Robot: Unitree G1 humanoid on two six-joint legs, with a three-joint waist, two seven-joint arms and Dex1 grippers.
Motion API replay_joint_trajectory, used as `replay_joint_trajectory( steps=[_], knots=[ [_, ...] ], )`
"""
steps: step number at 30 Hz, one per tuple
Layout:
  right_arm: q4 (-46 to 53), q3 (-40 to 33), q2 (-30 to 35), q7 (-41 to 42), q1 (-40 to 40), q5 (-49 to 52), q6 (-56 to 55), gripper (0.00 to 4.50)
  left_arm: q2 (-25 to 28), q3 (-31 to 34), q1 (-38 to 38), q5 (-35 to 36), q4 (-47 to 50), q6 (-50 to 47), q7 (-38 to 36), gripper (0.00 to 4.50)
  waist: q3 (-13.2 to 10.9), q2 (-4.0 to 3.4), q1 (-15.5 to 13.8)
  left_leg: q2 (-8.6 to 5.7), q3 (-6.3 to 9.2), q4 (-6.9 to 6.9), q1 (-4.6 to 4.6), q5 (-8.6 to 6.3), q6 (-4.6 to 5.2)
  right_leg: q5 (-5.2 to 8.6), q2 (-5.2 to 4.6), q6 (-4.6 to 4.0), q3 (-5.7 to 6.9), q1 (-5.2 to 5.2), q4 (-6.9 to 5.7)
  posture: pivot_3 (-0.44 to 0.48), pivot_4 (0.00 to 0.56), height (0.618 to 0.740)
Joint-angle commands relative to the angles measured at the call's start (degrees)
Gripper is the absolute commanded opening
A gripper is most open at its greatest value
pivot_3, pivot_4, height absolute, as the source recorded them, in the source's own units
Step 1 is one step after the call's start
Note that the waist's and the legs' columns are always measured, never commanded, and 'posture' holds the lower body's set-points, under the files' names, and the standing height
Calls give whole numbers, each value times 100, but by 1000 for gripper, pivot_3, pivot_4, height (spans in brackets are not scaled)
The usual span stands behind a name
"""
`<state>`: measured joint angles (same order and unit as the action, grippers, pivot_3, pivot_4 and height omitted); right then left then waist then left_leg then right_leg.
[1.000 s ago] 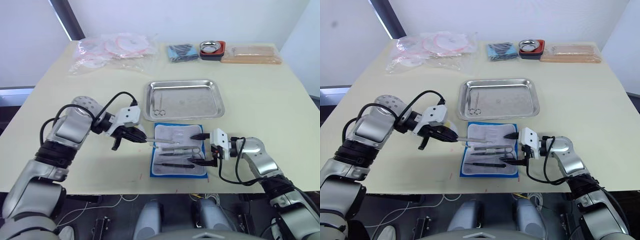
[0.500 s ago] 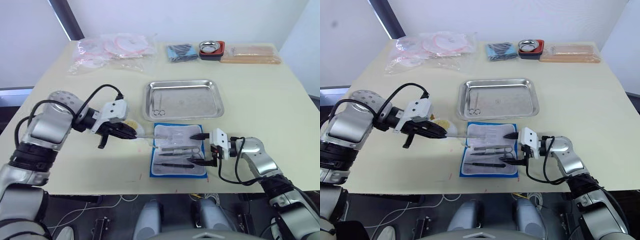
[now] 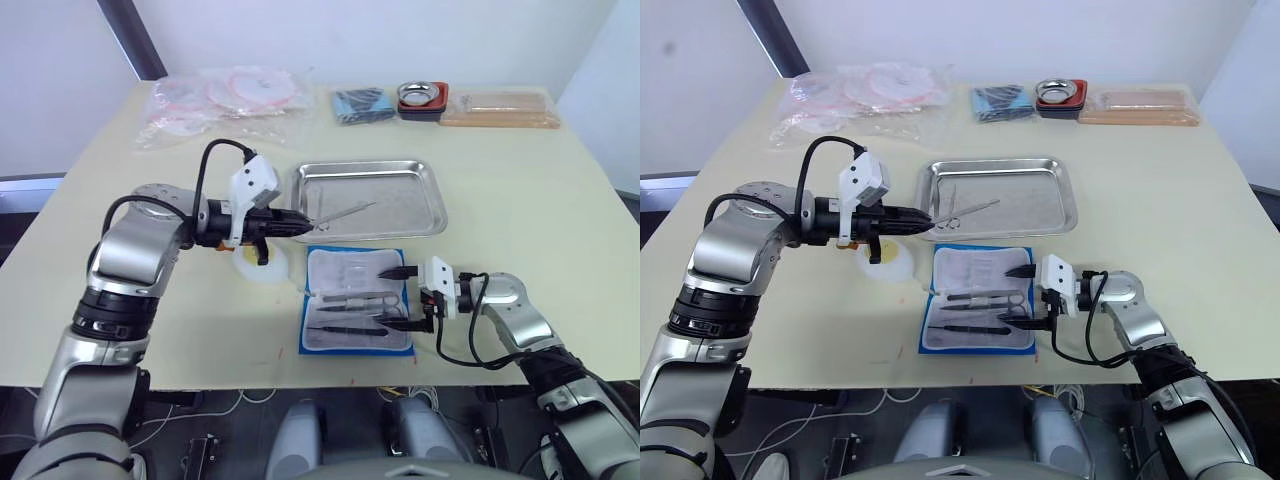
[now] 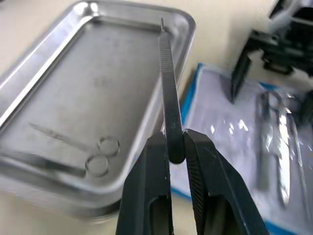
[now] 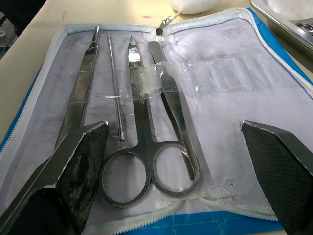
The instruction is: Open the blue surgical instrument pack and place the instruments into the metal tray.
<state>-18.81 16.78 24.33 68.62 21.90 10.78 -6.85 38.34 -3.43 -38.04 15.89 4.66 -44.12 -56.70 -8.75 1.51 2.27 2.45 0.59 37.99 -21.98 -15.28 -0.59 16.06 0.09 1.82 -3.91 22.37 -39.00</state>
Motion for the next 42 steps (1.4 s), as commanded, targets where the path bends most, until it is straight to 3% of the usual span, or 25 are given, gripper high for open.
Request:
replay_joint_trajectory(
  steps=[1,11,18,31,42],
  knots=[
    [-415,211,98,-46,-213,-397,111,4500,-506,227,-57,-49,407,-457,1072,35,-1,1,9,0,0,2,1,0,0,0,1,0,-2,0,-1,0,150,740],
    [-415,201,93,-91,-232,-407,95,4500,-2351,229,24,-764,346,-745,3835,35,0,2,4,-3,26,3,17,0,-1,-2,-5,0,2,-25,3,0,150,740],
    [-363,195,116,-98,-280,-407,105,4500,-3306,475,-42,-917,-39,-895,4989,35,0,2,3,-7,46,3,18,0,-2,-2,-10,0,10,-31,5,0,150,740],
    [-318,216,87,-133,-305,-418,130,4500,-4047,846,-231,-972,-898,-578,6055,35,0,2,2,-12,61,3,20,0,-4,-2,-12,1,23,-41,10,0,150,740],
    [-297,210,100,-138,-317,-421,137,4500,-4244,1012,-231,-901,-1225,-475,6222,35,0,2,5,-14,76,2,23,0,-5,-2,-13,1,39,-55,16,0,150,740]
  ],
)
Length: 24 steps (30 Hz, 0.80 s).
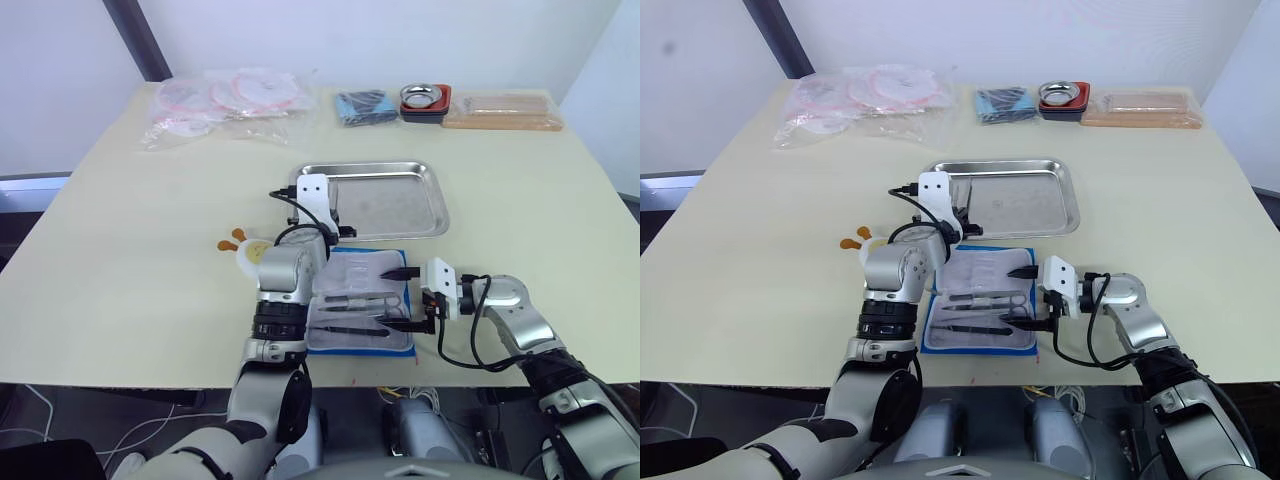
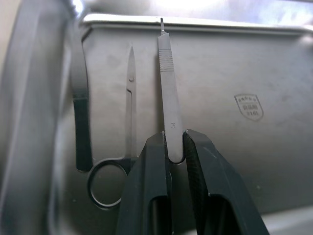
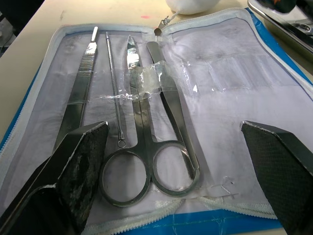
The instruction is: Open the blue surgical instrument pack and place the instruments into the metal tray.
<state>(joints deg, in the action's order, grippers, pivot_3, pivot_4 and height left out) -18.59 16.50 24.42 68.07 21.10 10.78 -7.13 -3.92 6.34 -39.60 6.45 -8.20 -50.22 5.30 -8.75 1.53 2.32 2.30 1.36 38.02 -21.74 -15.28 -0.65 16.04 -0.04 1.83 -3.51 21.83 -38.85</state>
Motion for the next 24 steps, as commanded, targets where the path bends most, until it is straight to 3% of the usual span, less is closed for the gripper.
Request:
replay_joint_trajectory(
  steps=[1,18,19,21,22,24],
  knots=[
    [-320,236,96,-80,-234,-423,164,4500,-36,65,-77,63,44,138,30,35,0,0,0,0,1,0,0,0,0,0,0,0,1,0,0,0,150,740],
    [-384,241,94,-53,-176,-427,147,4500,-116,170,-36,138,21,197,140,35,0,0,-1,-3,12,0,1,0,-1,0,-2,0,14,-8,4,0,150,740],
    [-386,243,92,-53,-172,-429,146,4500,-112,173,-34,121,29,193,158,1048,0,0,-1,-3,13,0,1,0,-1,0,-2,0,15,-9,5,0,150,740],
    [-416,241,86,-50,-145,-430,138,4500,-101,175,-62,110,-21,215,169,1513,0,0,-1,-3,14,0,1,0,-1,0,-3,0,15,-9,5,0,150,740],
    [-432,241,82,-52,-134,-433,131,4500,-97,175,-71,113,-45,229,161,2008,0,0,-1,-3,13,0,1,0,-1,0,-3,0,15,-9,5,0,150,740],
    [-444,244,80,-49,-125,-435,125,4500,-90,169,-80,118,-65,235,145,2008,0,0,-1,-3,14,0,1,0,-1,0,-3,0,16,-10,5,0,150,740]
  ],
)
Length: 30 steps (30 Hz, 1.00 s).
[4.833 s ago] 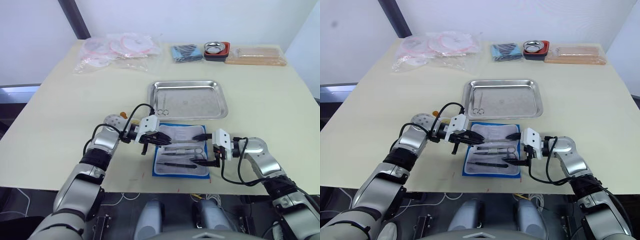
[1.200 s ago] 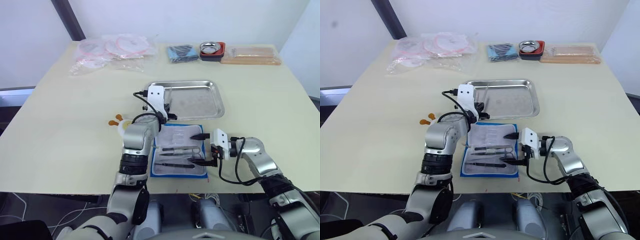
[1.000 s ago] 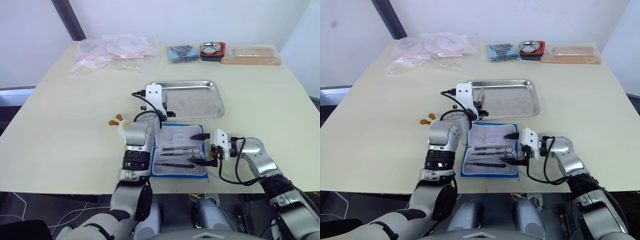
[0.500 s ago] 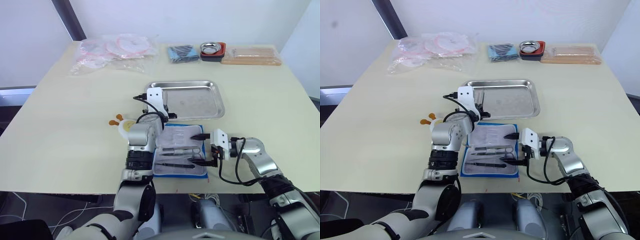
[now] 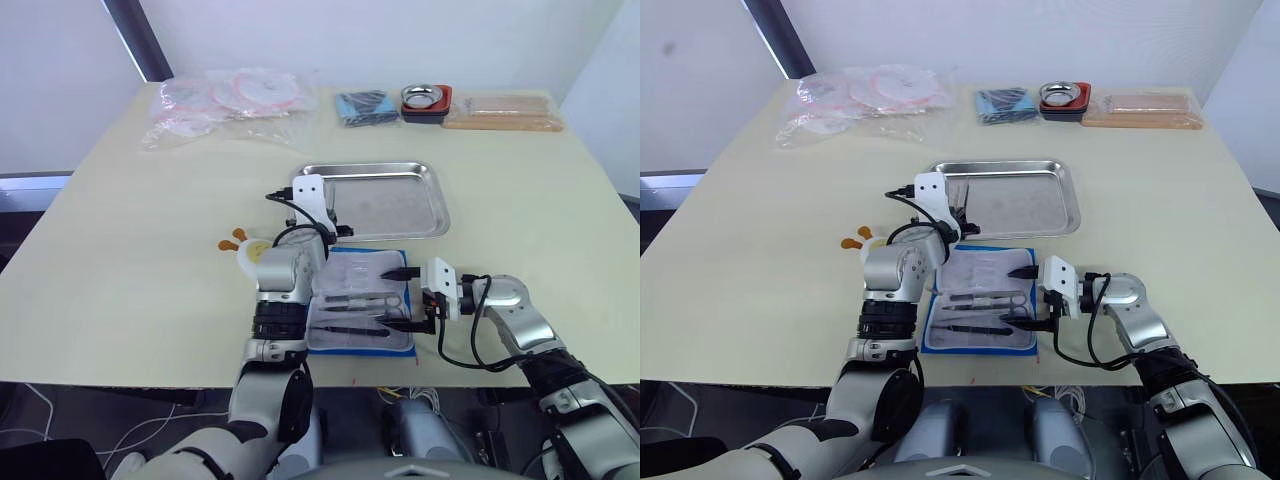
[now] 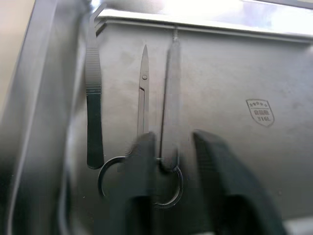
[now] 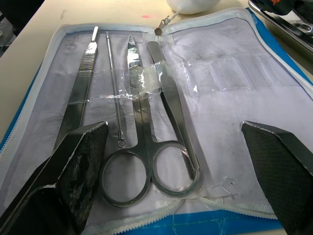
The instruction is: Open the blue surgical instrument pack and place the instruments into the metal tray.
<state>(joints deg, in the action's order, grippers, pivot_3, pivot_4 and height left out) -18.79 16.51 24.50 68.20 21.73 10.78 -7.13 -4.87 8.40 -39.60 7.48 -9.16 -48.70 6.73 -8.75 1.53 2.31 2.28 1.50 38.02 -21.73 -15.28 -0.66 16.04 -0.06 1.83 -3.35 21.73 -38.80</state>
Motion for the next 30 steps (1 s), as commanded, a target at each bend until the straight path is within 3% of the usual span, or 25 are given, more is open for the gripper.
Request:
replay_joint_trajectory(
  steps=[1,6,13,18,30],
  knots=[
    [-422,244,78,-56,-188,-435,125,4500,2,-49,-84,15,38,82,-2,2008,0,0,0,0,0,0,0,0,0,0,0,0,0,0,0,0,150,740],
    [-437,212,138,-12,-182,-423,110,4500,50,-224,-83,38,163,434,-289,2008,-1,0,-2,0,2,0,-1,0,0,0,0,0,2,0,1,0,150,740],
    [-479,222,127,18,-167,-424,89,4500,729,-709,32,164,500,1101,-1591,2008,-3,-2,-1,-1,1,-1,-1,1,-2,0,-1,0,3,0,3,0,150,740],
    [-538,252,95,36,-123,-412,83,4500,1842,-1005,306,590,917,2338,-3798,2008,-6,-8,10,-1,0,-9,2,3,-7,1,0,-2,3,0,4,0,150,740],
    [-533,244,42,50,-161,-387,79,4500,4290,-449,1215,2144,969,2741,-7893,2008,-11,-13,12,2,-1,-19,6,3,-3,4,-1,-6,14,-2,10,0,150,740]
  ],
)
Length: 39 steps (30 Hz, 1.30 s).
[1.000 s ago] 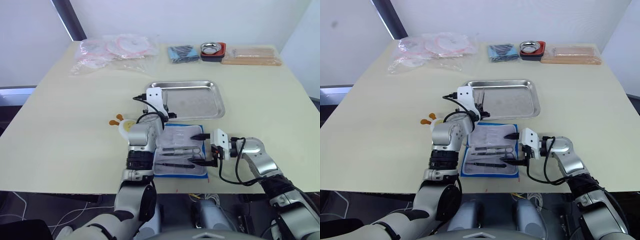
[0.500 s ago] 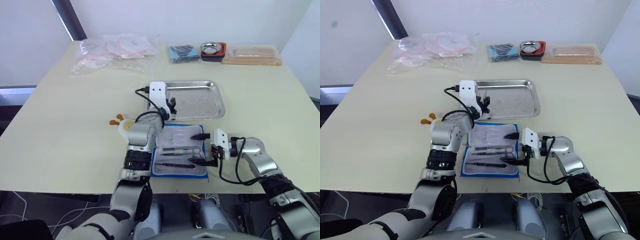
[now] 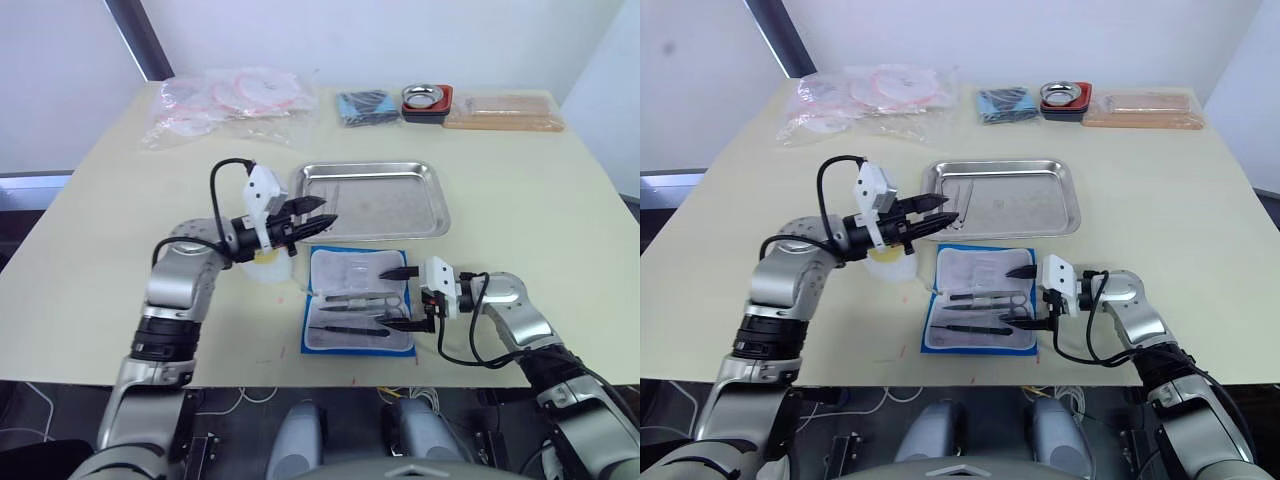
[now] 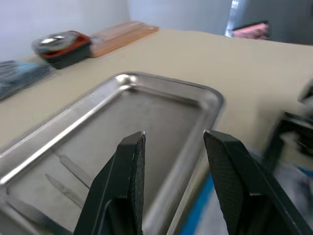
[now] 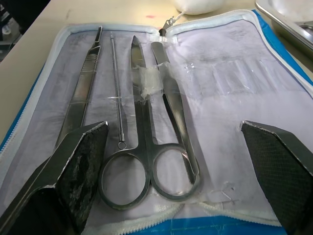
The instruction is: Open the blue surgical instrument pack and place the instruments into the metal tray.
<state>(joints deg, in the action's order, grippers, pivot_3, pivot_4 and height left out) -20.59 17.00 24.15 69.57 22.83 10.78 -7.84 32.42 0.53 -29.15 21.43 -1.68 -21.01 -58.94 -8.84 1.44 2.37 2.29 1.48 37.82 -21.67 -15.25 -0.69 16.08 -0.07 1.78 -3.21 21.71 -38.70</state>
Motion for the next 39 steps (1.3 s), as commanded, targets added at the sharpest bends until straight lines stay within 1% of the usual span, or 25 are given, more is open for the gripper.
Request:
replay_joint_trajectory(
  steps=[1,3,6,7,9,11,12,13,16,18,20,22,25,29,32,35,38,39],
  knots=[
    [-342,195,79,-89,-283,-384,157,4500,701,348,208,809,207,35,-1568,2008,-4,-6,9,1,0,-2,0,0,0,0,1,0,-2,2,0,0,150,740],
    [-328,191,81,-91,-303,-382,166,4500,1119,436,297,985,144,20,-2120,2008,-5,-5,5,3,0,-3,-1,0,1,2,2,-3,2,3,0,0,150,740],
    [-334,185,74,-93,-300,-386,172,4500,1558,477,412,1104,83,196,-2796,2008,-6,-5,1,3,-1,-3,-1,0,1,5,1,-6,5,3,0,0,150,740],
    [-347,186,71,-100,-298,-395,161,4500,1719,462,507,1102,88,292,-3066,2264,-7,-7,-1,3,-1,-3,-1,0,1,7,2,-7,7,3,1,0,150,740],
    [-385,186,61,-121,-283,-416,137,4500,1990,369,691,1103,96,593,-3329,2770,-8,-9,9,4,-2,-4,0,0,1,7,1,-8,4,3,1,0,150,740],
    [-409,177,49,-135,-271,-408,130,4500,2277,283,843,1542,293,539,-3356,3679,-10,-9,4,7,1,-6,1,0,1,8,2,-10,2,4,1,0,150,740],
    [-413,175,46,-136,-269,-405,127,4500,2446,210,903,1746,390,537,-3356,4248,-10,-7,-1,9,5,-6,0,0,2,9,1,-12,5,5,-1,0,150,740],
    [-429,172,44,-131,-262,-405,120,4500,2646,92,961,1906,478,592,-3356,4458,-12,-3,-3,10,8,-6,0,0,1,10,1,-12,7,5,-1,0,150,740],
    [-467,171,42,-118,-247,-410,99,4500,3118,-208,1048,2168,667,898,-3356,4458,-16,-6,-2,13,9,-6,0,0,2,17,1,-8,7,6,0,0,150,740],
    [-483,171,35,-120,-242,-408,88,4500,3251,-348,1035,2227,667,1076,-3356,4458,-18,-9,-2,13,6,-7,1,0,2,18,1,-8,5,6,-1,0,150,740],
    [-485,172,24,-127,-244,-405,84,4500,3260,-445,1006,2230,629,1171,-3356,4458,-21,-14,-1,13,2,-7,3,0,2,22,3,-2,2,5,-1,0,150,740],
    [-475,173,19,-132,-254,-403,82,4500,3227,-596,1021,2039,571,1497,-3356,4458,-20,-13,0,14,0,-7,2,0,2,24,6,-1,2,7,-1,0,150,740],
    [-473,162,29,-133,-266,-401,76,4500,2959,-637,973,1722,452,1727,-3356,4458,-20,-13,-1,14,-3,-7,2,0,2,24,7,-3,2,8,-2,0,150,740],
    [-486,143,52,-129,-262,-402,70,4500,2543,-718,883,1164,314,1844,-3067,4458,-18,-11,-5,13,-16,-7,1,0,2,25,8,-3,4,7,-3,0,150,740],
    [-518,142,45,-140,-240,-413,69,4500,1970,-831,760,737,172,1757,-2435,4458,-16,-8,-12,13,-21,-7,1,0,2,25,9,-4,3,7,-3,0,150,740],
    [-528,154,17,-160,-229,-421,71,4500,1529,-1038,726,178,-32,1932,-2162,4458,-15,-6,2,13,-20,-7,1,0,3,24,10,-3,4,6,-3,0,150,740],
    [-537,159,-8,-182,-215,-420,69,4500,1094,-1181,656,-112,-263,1917,-1876,4458,-14,-4,1,13,-18,-7,1,0,3,15,12,-19,3,7,-5,0,150,740],
    [-542,160,-16,-187,-209,-421,68,4500,998,-1224,627,-185,-347,1905,-1862,4232,-13,-4,0,13,-18,-6,1,0,3,15,12,-19,3,7,-5,0,150,740]
  ],
)
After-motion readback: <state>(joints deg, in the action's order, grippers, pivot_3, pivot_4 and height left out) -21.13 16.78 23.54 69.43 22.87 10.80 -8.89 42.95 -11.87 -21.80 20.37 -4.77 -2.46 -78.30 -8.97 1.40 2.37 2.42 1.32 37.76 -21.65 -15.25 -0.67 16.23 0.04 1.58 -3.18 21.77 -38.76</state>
